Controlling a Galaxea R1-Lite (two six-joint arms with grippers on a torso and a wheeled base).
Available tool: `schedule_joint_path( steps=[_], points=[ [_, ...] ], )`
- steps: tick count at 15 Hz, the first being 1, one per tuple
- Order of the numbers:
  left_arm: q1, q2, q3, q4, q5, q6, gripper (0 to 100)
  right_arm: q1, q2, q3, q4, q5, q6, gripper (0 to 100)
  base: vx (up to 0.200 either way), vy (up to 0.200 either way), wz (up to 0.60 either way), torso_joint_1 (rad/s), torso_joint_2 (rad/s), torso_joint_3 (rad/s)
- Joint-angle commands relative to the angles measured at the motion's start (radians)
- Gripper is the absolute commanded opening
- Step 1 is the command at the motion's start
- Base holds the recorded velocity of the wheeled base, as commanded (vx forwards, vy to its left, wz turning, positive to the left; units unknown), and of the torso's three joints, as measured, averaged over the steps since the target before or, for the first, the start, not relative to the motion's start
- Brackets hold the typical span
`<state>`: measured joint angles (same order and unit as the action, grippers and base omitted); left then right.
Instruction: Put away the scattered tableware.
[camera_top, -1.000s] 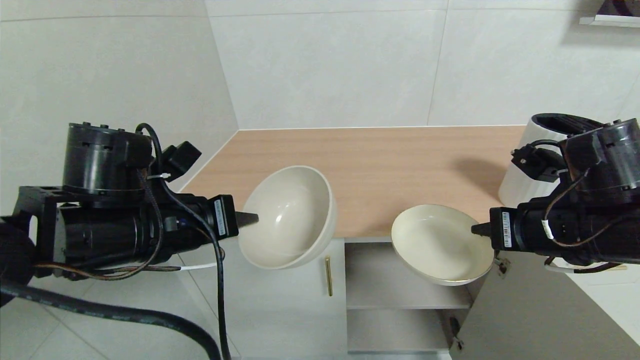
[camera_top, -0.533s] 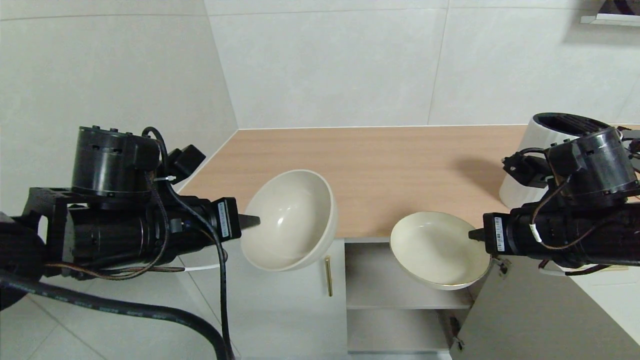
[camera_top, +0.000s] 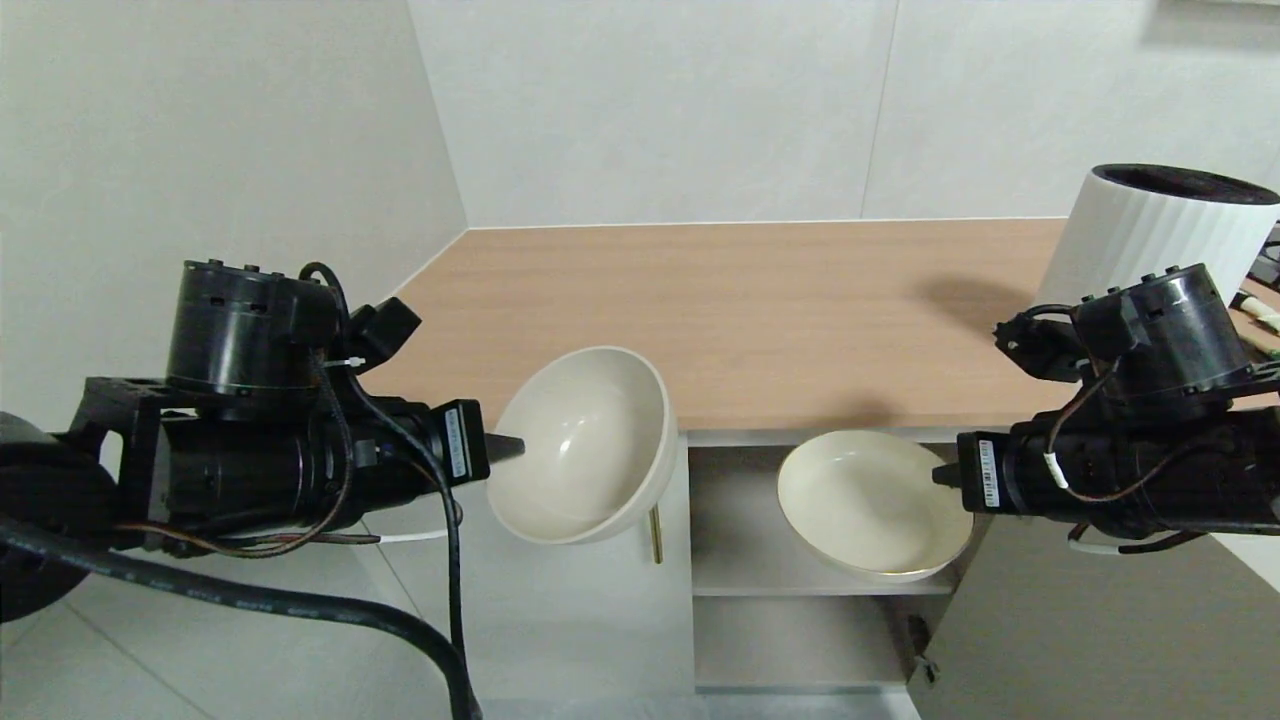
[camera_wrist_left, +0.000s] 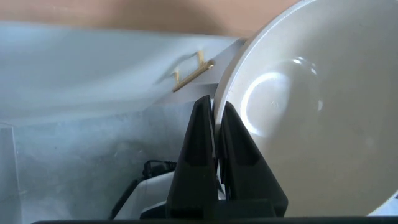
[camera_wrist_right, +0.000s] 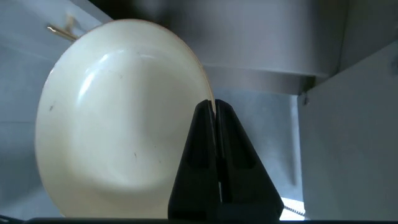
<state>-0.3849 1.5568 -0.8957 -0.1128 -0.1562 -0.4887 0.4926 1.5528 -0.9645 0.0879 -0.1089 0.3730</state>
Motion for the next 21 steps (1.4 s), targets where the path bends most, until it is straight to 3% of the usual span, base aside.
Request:
schedule_joint_path(
  steps=[1, 14, 19, 21],
  points=[
    [0.000, 0.009, -0.002, -0.002, 0.001, -0.001, 0, 0.000, 0.009, 0.000, 0.000, 0.000, 0.000, 0, 0.000, 0.000, 0.00, -0.212, 0.49, 0.290],
    [0.000, 0.011, -0.005, -0.002, -0.002, -0.001, 0, 0.003, 0.038, 0.001, 0.000, 0.000, 0.000, 0, 0.000, 0.000, 0.00, -0.152, 0.45, 0.291],
    [0.000, 0.011, -0.005, -0.002, -0.002, -0.001, 0, 0.004, 0.070, 0.000, -0.002, -0.002, 0.001, 0, 0.000, 0.000, 0.00, -0.018, 0.08, 0.054],
    [0.000, 0.011, -0.005, -0.002, -0.003, -0.001, 0, 0.006, 0.144, 0.003, -0.069, -0.002, 0.001, 0, 0.000, 0.000, 0.00, 0.000, 0.00, 0.000]
  ],
)
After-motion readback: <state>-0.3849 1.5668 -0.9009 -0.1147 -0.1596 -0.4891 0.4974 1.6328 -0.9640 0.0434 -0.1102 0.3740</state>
